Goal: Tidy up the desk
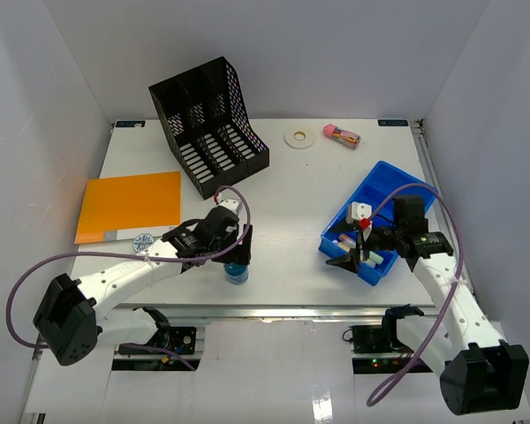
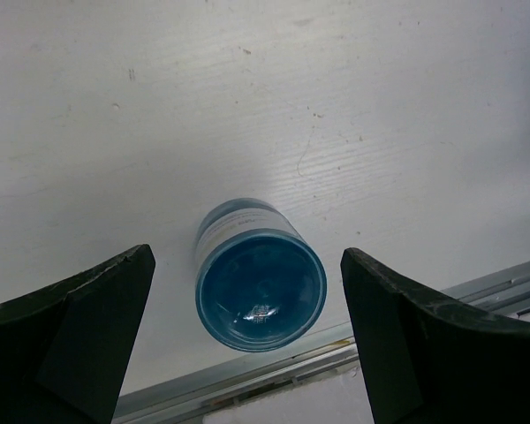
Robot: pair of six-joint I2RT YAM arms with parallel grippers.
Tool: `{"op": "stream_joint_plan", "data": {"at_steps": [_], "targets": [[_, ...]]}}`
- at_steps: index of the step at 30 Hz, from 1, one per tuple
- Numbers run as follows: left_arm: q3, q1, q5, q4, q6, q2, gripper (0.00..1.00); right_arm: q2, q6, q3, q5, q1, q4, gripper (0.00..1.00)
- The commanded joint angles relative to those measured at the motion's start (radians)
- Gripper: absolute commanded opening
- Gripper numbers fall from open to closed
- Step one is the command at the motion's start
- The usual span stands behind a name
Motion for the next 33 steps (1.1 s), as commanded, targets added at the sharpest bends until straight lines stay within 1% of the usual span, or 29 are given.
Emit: {"op": "stream_joint_plan", "data": {"at_steps": [1,5,7,9,11,12,13,16,20,24,33], "targets": [[0.069,0.0,-0.106,-0.014,-0.012,-0.07,0.98,0.024,0.0,0.066,0.137,0.221,0.07,0.9],[0.07,0.018,-0.157,-0.035,-0.065,-0.16,0.98,0.158,0.152,0.13,0.392,0.502,0.202,0.9],[0.065,0.034,-0.209,-0.053,-0.112,-0.214,0.98,0.222,0.195,0.157,0.506,0.628,0.241,0.9],[0.062,0.043,-0.269,-0.089,-0.146,-0.312,0.98,0.319,0.287,0.201,0.587,0.695,0.306,0.9],[0.066,0.046,-0.324,-0.151,-0.213,-0.408,0.98,0.441,0.355,0.281,0.668,0.778,0.339,0.9],[0.069,0.047,-0.348,-0.169,-0.231,-0.45,0.98,0.473,0.425,0.298,0.689,0.801,0.382,0.9],[0.073,0.047,-0.383,-0.189,-0.246,-0.532,0.98,0.498,0.45,0.314,0.707,0.822,0.407,0.9],[0.092,0.049,-0.424,-0.264,-0.289,-0.661,0.98,0.606,0.484,0.35,0.779,0.928,0.483,0.9],[0.135,0.049,-0.457,-0.354,-0.314,-0.749,0.98,0.726,0.506,0.405,0.828,0.983,0.521,0.9],[0.166,0.049,-0.482,-0.419,-0.326,-0.779,0.98,0.795,0.507,0.441,0.838,0.994,0.524,0.9],[0.114,0.049,-0.447,-0.408,-0.347,-0.813,0.98,0.905,0.487,0.5,0.956,1.021,0.511,0.9]]}}
